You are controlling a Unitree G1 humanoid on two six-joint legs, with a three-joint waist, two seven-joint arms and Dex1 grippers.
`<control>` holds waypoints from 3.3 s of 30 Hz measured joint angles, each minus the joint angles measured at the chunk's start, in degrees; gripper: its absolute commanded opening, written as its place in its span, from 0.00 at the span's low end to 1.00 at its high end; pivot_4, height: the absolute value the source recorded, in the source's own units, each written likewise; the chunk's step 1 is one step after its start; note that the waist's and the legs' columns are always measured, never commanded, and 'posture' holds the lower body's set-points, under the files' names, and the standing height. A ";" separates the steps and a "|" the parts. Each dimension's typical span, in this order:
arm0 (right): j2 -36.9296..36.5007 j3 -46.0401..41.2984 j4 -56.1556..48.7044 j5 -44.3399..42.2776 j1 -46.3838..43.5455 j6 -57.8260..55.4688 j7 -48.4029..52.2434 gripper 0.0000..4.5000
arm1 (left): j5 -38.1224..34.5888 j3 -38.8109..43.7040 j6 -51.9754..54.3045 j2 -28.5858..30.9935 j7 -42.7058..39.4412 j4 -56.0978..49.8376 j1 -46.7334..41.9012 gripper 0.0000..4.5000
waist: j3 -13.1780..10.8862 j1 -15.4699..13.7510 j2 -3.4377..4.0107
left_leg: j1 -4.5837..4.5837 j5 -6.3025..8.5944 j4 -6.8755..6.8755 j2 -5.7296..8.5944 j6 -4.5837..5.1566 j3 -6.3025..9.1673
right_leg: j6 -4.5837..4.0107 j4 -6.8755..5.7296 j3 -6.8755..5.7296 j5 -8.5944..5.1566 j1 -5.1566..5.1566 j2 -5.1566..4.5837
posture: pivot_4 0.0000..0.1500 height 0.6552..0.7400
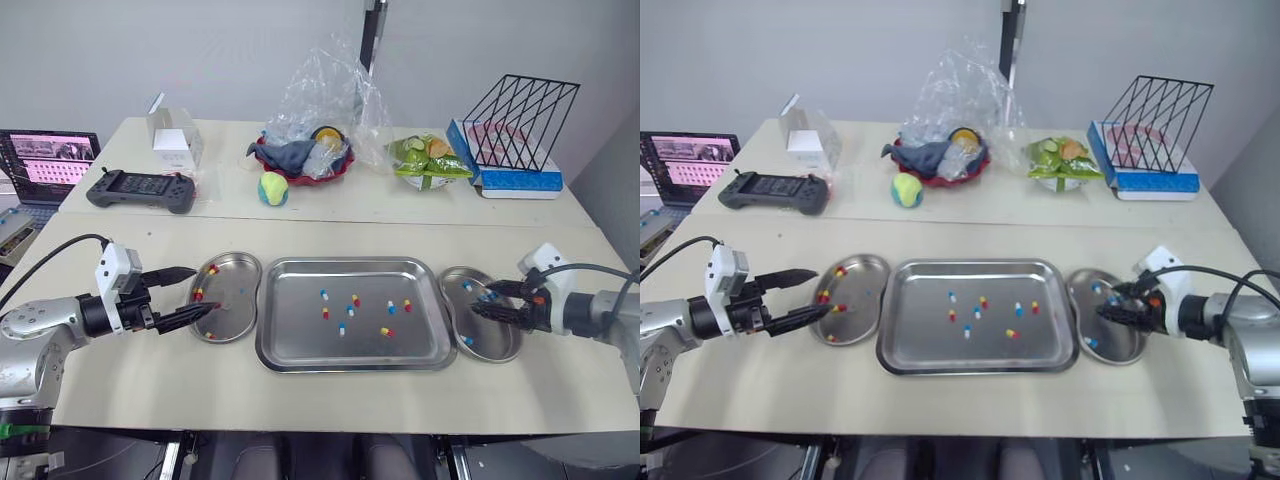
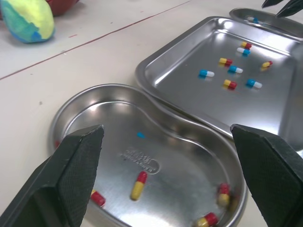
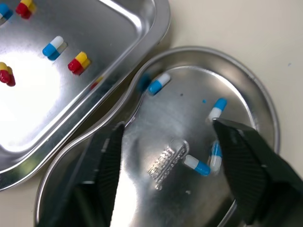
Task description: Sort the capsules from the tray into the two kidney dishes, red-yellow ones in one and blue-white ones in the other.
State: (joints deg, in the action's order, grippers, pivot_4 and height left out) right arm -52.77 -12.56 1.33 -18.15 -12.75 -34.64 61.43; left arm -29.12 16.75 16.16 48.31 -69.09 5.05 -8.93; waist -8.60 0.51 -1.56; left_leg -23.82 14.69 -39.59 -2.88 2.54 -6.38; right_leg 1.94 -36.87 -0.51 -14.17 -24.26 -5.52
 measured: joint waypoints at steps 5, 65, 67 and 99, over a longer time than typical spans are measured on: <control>-0.17 -8.37 10.85 -2.82 -3.32 7.10 -0.48 1.00 | 2.14 4.70 -6.06 2.32 1.96 9.48 -1.69 1.00 | 0.00 0.11 0.00 | 0.00 0.02 0.00 0.01 0.03 -0.04 | 0.00 0.04 -0.01 0.00 0.00 0.02 | 1.00 0.77; 0.33 -20.39 -12.22 -21.58 14.41 -5.60 -3.02 1.00 | -0.38 -2.35 -0.82 2.95 -7.04 3.84 -6.72 1.00 | 0.00 -0.63 0.00 | 0.03 0.01 -0.11 0.01 0.02 0.04 | 0.03 -0.11 0.00 0.00 0.08 0.02 | 1.00 0.77; 0.37 -21.41 -12.89 -21.69 15.84 -5.84 -3.23 1.00 | -0.68 -4.08 1.67 1.95 -6.45 1.07 -8.18 1.00 | 0.00 -1.01 0.00 | 0.01 0.01 -0.15 0.02 0.03 0.04 | 0.07 -0.10 0.00 0.00 0.13 0.01 | 1.00 0.77; 3.78 -27.10 -19.98 -23.36 27.05 -4.71 -7.77 1.00 | 16.93 -35.35 30.88 -24.51 24.97 -16.26 -17.99 1.00 | 0.01 -1.23 -0.02 | -0.01 0.06 -0.27 0.14 0.15 0.28 | 0.27 -0.05 0.47 0.08 0.15 0.20 | 1.00 0.77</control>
State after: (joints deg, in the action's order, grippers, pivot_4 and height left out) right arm -48.99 -39.66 -18.64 -41.51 14.30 -39.36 53.65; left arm -12.19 -18.60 47.04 23.80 -44.12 -11.21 -26.93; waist -8.60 -0.73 -1.58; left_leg -23.84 14.75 -39.86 -2.73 2.68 -6.10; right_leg 2.21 -36.92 -0.03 -14.09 -24.10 -5.32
